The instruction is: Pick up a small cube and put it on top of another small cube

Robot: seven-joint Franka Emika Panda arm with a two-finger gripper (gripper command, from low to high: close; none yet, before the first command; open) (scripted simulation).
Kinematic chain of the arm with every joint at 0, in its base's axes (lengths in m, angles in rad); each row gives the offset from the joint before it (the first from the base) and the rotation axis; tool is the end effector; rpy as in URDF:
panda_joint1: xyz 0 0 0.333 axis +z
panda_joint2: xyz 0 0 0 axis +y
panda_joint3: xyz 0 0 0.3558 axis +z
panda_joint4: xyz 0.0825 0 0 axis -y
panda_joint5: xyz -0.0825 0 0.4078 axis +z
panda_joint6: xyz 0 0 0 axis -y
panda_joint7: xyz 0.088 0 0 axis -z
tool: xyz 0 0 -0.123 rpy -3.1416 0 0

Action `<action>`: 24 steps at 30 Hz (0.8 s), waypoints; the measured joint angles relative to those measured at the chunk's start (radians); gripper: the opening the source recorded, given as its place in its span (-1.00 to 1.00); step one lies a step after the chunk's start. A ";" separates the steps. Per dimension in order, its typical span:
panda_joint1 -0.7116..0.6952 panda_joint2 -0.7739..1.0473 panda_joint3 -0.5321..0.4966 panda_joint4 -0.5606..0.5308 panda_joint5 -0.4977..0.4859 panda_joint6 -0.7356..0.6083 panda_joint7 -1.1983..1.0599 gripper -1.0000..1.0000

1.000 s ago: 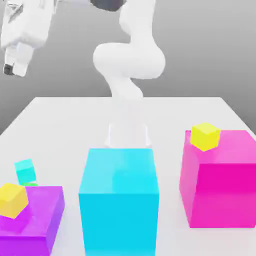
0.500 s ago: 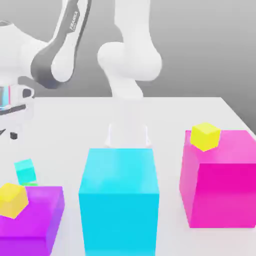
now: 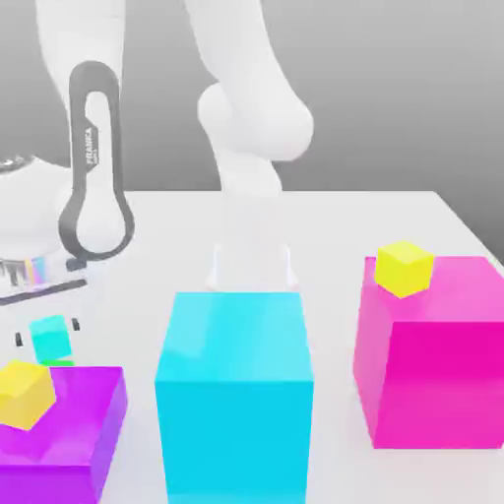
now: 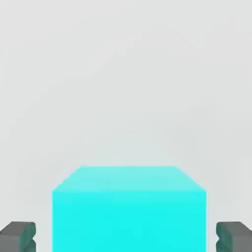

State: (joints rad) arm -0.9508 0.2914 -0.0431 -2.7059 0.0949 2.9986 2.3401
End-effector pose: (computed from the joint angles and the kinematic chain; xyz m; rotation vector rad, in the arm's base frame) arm 0.2164 -0.3477 0.1357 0.4451 3.1076 -0.0014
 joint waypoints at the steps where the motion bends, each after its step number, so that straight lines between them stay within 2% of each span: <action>1: 0.000 0.000 0.000 0.000 0.000 0.001 0.000 -1.00; 4: -0.001 0.003 0.002 0.000 0.001 0.003 -0.001 -1.00; 11: 0.031 -0.219 -0.022 -0.033 -0.082 -0.185 0.064 -1.00; 17: 0.194 -0.359 0.062 0.007 -0.130 -0.359 0.135 -1.00; 24: 0.355 -0.509 0.199 0.058 -0.082 -0.555 0.149 -1.00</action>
State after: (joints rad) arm -0.5955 -0.2180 0.1562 -2.6478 0.0128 2.4439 2.4890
